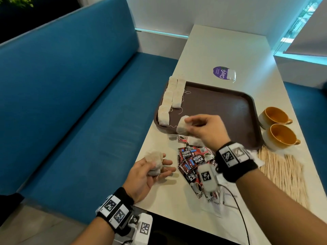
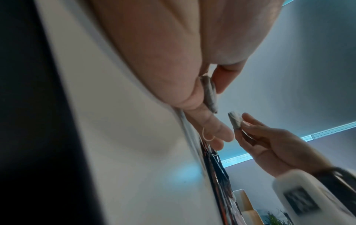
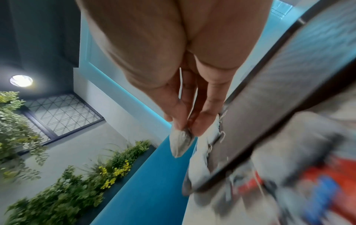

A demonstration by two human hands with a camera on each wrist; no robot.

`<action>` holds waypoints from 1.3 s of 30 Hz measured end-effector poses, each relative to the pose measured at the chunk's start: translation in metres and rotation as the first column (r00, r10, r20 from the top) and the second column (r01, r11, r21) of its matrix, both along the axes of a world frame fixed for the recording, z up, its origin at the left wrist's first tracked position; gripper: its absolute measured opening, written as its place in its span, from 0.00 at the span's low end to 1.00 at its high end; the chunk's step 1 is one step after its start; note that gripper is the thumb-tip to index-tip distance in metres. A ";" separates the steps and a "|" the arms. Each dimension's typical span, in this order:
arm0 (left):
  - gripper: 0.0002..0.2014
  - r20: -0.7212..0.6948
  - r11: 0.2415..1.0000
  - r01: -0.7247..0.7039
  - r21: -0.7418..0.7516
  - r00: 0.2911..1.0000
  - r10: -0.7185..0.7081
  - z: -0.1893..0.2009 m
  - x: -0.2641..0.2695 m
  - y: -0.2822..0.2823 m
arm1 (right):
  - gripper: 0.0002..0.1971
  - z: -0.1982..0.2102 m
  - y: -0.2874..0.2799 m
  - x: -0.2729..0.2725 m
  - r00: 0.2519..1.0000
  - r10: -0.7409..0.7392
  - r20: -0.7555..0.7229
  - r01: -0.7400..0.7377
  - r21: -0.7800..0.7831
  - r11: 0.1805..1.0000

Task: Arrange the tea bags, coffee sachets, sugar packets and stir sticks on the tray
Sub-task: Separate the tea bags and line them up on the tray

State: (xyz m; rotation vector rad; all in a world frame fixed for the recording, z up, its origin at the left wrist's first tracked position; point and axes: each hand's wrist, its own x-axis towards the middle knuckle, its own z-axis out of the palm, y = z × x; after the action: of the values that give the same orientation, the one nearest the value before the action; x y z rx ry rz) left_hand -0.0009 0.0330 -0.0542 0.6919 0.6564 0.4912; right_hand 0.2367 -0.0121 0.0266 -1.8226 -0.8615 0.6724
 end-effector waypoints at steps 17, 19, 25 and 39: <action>0.16 -0.018 0.997 0.081 -0.004 0.997 -0.081 -0.006 -0.002 0.003 | 0.13 -0.031 0.135 0.082 0.981 0.145 0.130 -0.097 -0.322 0.942; 0.17 -0.010 0.996 0.086 -0.008 0.996 -0.086 -0.006 -0.002 0.002 | 0.13 -0.033 0.138 0.085 0.979 0.132 0.157 -0.076 -0.319 0.945; 0.17 0.024 0.996 0.089 -0.024 0.996 -0.088 -0.008 -0.003 0.003 | 0.13 -0.034 0.139 0.087 0.982 0.161 0.098 -0.115 -0.365 0.924; 0.20 0.062 0.998 0.062 -0.016 0.996 -0.061 -0.004 -0.004 0.001 | 0.11 -0.017 0.121 0.073 0.966 0.153 0.206 -0.088 -0.296 0.951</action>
State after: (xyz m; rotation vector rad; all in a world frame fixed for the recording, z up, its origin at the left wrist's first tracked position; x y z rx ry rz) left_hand -0.0045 0.0344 -0.0578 0.6759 0.5800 0.4478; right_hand 0.3095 0.1085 0.0092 -2.1497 -1.0796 0.7028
